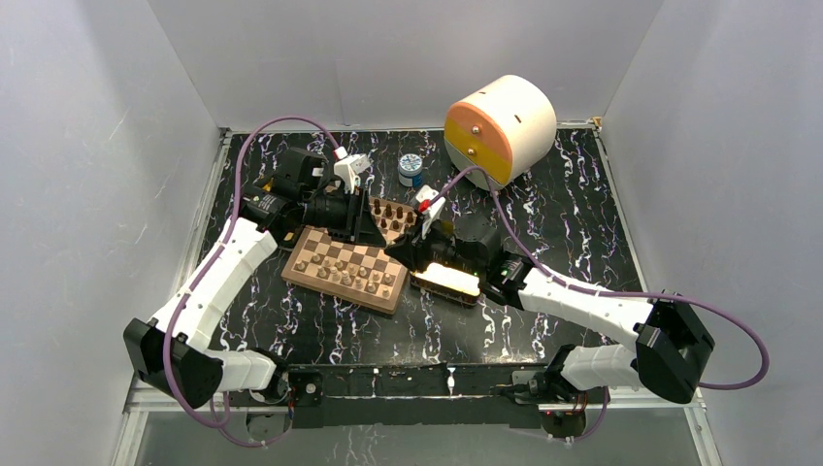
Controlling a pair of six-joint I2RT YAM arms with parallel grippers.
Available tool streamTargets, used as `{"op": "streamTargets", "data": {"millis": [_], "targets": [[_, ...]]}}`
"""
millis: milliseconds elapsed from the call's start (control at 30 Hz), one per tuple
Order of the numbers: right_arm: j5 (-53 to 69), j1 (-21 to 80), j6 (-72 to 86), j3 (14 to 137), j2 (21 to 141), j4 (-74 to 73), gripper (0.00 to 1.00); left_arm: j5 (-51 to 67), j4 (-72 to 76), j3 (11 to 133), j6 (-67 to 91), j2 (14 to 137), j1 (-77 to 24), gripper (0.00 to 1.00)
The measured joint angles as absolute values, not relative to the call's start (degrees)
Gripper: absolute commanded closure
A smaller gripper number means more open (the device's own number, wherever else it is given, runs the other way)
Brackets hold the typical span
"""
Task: Set up the chess pieces on the board
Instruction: Place the chess piece on the chessboard.
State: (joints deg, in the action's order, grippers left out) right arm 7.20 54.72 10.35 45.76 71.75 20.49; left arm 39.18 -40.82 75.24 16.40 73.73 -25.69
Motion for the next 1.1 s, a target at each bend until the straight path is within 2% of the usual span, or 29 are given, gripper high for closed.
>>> {"op": "streamTargets", "data": {"millis": [267,567,700,833,933,967,1000,1100], "targets": [[7.51,54.70,10.35,45.76,71.75,20.49,0.88,38.96,-40.86,75.24,16.05,74.19,-25.69,0.71],[7.92,54.70,10.33,45.76,71.75,20.43,0.87,38.20,-40.66,75.24,16.05,74.89,-25.69,0.78],[7.92,54.59,10.33,45.76,71.75,20.27,0.87,37.87,-40.27,75.24,16.21,74.91,-25.71,0.84],[8.10,54.43,10.33,45.76,71.75,20.25,0.86,37.80,-39.68,75.24,16.56,74.91,-25.74,0.97],[8.08,54.33,10.35,45.95,71.75,20.23,0.83,37.65,-39.40,75.24,16.71,74.91,-25.74,1.00],[8.08,54.30,10.33,45.98,71.75,20.25,0.81,37.69,-39.31,75.24,16.71,74.91,-25.74,1.00],[8.05,54.30,10.33,45.98,71.75,20.25,0.74,37.65,-39.24,75.24,16.75,74.91,-25.74,1.00],[8.05,54.24,10.33,45.98,71.75,20.05,0.39,36.80,-39.20,75.24,17.12,74.91,-25.76,1.00]]}}
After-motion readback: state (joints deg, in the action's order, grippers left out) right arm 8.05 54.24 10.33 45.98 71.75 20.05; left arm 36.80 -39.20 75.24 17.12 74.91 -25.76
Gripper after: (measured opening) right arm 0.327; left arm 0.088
